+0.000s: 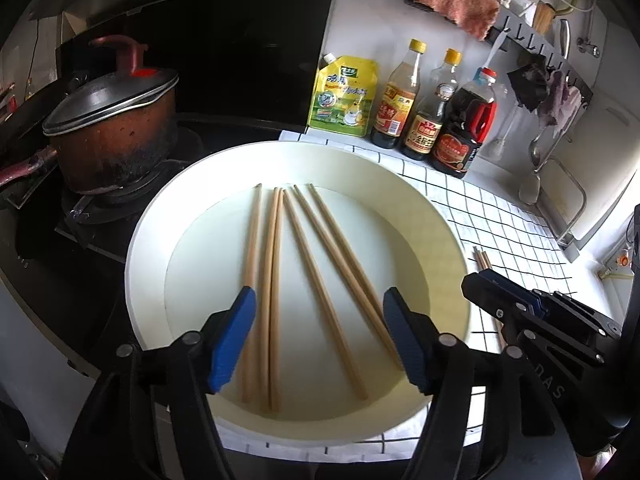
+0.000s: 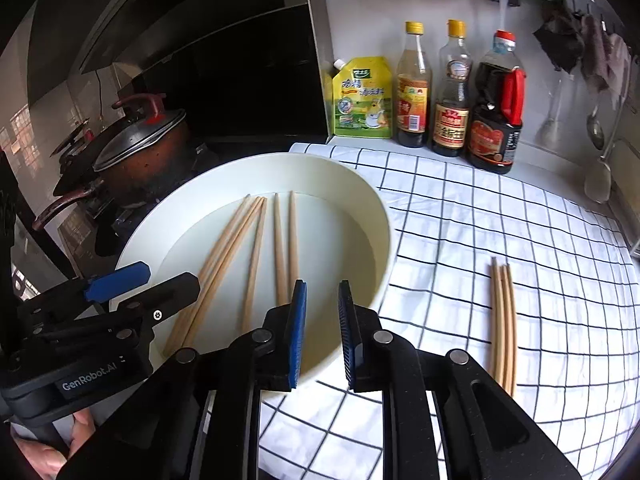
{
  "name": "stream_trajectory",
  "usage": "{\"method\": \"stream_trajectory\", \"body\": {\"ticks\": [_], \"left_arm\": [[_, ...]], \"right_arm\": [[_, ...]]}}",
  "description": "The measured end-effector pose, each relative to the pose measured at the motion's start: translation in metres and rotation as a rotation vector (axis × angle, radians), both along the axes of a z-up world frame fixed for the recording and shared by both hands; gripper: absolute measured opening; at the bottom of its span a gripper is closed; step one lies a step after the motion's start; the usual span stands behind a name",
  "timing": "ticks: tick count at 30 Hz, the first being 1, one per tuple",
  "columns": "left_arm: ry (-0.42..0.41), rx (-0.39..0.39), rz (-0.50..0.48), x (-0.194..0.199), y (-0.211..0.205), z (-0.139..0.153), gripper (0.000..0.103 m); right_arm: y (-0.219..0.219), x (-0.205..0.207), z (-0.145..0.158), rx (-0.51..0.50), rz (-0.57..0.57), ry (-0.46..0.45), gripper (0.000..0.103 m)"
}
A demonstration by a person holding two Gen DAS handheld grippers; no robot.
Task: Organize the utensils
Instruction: 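Move both open tools back over the chopsticks on the cloth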
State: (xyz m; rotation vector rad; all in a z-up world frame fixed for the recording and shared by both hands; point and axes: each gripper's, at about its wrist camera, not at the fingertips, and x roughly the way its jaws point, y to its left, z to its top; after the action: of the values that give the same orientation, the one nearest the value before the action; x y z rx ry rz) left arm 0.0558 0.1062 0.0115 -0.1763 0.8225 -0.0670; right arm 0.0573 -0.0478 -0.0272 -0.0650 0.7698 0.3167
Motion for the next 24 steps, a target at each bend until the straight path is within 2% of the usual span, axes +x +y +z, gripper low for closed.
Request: {"method": "stream_trajectory", "body": {"ticks": [5,7,14,16,21,24], "left_arm": [[-0.005,0.009,-0.017,-0.008,-0.015,0.002,0.067],[-0.017,0.019,-0.024,-0.014,-0.024,0.005,0.073],[-0.047,0.029,-0.069,-0.025,-0.055,0.011,0.078],[-0.049,0.032,-0.083,-0.028,-0.065,0.01,0.08],[-0.043,0.039,-0.122,-0.033,-0.09,0.007,0.082],[-0.045,0.034,-0.134,-0.038,-0.099,0.005,0.087]], "right_arm": [[-0.017,-0.012,0.003,0.002,-0.026,-0.014,0.019],[-0.027,-0.017,0.004,0.007,-0.043,-0.021,0.024],[-0.064,-0.032,0.007,0.022,-0.108,-0.035,0.025],[-0.076,-0.036,0.008,0.024,-0.128,-0.041,0.031],[-0.104,-0.048,0.007,0.026,-0.172,-0.056,0.036],[-0.122,-0.053,0.004,0.03,-0.195,-0.056,0.042]]}}
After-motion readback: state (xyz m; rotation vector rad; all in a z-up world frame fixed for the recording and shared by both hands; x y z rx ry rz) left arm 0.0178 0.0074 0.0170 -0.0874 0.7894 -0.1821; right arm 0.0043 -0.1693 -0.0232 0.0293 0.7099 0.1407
